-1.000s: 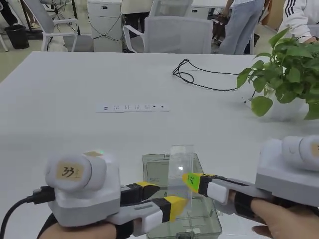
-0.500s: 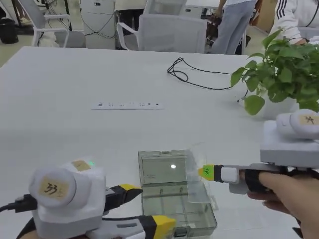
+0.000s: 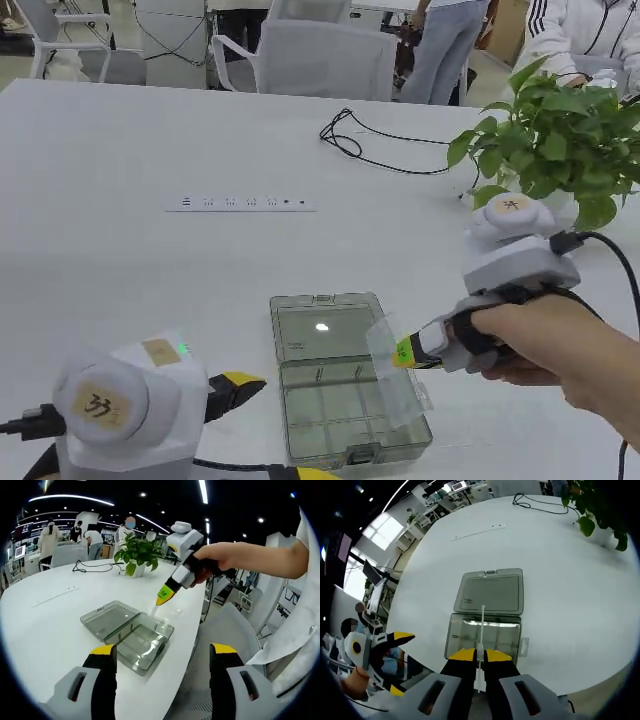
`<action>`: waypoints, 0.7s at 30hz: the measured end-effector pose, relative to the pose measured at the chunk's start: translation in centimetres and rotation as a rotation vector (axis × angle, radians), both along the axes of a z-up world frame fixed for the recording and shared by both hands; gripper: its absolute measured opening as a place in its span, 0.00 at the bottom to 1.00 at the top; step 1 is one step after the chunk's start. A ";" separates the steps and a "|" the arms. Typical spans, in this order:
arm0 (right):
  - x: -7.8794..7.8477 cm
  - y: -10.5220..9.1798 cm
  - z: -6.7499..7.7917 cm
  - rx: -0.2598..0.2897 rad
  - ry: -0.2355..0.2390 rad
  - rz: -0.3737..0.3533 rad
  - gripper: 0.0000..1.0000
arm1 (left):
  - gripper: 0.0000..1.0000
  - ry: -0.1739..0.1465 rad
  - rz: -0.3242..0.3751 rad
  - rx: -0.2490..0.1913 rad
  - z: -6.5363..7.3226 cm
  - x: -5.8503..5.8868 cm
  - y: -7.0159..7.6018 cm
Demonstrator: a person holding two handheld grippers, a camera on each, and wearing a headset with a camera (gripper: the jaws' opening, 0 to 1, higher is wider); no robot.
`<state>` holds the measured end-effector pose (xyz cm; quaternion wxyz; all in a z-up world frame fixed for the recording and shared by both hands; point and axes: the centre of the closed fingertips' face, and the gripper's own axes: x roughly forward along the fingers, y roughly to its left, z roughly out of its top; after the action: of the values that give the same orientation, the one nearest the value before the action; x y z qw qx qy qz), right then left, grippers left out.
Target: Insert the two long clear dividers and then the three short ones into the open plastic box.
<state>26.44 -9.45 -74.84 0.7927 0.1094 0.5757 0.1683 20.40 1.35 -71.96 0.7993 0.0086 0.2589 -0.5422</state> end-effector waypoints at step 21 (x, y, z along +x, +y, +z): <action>0.7 -0.2 -3.6 -0.097 0.085 -0.065 0.07 | 0.82 0.011 -0.061 -0.046 -0.5 -0.8 0.3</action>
<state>27.18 -9.68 -78.46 0.7768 0.0965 0.6126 0.1095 19.61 1.63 -72.45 0.7809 -0.0047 0.2504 -0.5722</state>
